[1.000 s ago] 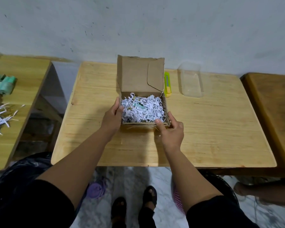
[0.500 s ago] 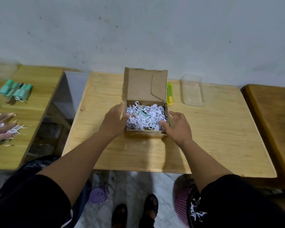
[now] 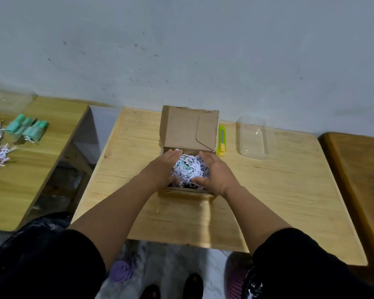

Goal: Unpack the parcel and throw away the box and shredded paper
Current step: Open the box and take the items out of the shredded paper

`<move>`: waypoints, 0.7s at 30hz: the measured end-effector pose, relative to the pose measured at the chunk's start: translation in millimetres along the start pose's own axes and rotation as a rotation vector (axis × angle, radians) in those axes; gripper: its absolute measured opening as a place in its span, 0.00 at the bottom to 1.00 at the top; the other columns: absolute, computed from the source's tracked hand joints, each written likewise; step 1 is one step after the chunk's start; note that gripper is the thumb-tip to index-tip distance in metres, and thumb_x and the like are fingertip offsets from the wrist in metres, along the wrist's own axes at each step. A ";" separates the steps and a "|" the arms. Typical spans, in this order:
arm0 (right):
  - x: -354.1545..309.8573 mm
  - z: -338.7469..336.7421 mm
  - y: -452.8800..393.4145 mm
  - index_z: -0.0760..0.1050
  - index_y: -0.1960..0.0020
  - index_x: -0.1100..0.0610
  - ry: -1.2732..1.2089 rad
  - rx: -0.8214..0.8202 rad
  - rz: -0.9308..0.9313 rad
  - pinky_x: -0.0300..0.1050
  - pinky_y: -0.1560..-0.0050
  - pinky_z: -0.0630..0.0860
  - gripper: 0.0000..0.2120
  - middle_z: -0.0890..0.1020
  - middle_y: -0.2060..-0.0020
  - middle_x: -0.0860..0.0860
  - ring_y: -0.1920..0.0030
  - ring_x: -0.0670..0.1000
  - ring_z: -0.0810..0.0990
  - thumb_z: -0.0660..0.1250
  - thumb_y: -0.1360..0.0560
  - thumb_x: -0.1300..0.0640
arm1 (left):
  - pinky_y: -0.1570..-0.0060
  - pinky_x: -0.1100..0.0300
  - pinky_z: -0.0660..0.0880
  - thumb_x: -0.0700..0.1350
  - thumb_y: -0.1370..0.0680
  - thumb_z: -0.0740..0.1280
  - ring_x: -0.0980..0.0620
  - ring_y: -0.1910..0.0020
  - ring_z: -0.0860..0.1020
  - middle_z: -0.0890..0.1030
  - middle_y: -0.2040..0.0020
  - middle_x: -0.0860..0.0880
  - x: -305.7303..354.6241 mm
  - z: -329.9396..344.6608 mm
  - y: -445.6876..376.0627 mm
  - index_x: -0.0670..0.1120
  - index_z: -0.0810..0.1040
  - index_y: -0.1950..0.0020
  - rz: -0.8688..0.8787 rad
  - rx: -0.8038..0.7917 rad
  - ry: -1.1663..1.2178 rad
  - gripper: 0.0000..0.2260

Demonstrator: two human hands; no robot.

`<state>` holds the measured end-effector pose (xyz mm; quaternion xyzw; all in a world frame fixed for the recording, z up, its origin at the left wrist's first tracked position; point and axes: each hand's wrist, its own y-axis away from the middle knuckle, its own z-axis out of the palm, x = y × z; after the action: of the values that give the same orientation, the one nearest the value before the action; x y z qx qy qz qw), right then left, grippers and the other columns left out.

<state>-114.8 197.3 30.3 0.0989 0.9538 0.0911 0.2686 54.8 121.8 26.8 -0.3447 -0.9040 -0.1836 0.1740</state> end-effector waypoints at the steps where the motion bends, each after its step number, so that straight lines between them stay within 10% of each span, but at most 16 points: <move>1: 2.1 2.2 -1.9 0.57 0.26 0.54 -0.003 -0.007 -0.006 0.41 0.29 0.59 0.41 0.62 0.27 0.52 0.29 0.52 0.64 0.73 0.32 0.49 | 0.30 0.57 0.59 0.42 0.30 0.73 0.48 0.25 0.57 0.58 0.24 0.46 -1.0 1.5 -3.5 0.44 0.52 0.24 -0.006 -0.013 0.006 0.41; 21: 11.0 21.8 -22.6 0.50 0.25 0.59 0.087 -0.157 -0.043 0.46 0.31 0.62 0.48 0.66 0.29 0.57 0.29 0.56 0.63 0.75 0.34 0.50 | 0.32 0.56 0.63 0.38 0.32 0.74 0.45 0.31 0.65 0.56 0.27 0.47 2.9 23.1 -30.7 0.43 0.52 0.25 -0.063 -0.073 -0.074 0.42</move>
<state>-115.6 180.7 1.4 0.0530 0.9564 0.1639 0.2358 27.3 112.4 1.4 -0.3286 -0.9129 -0.2092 0.1219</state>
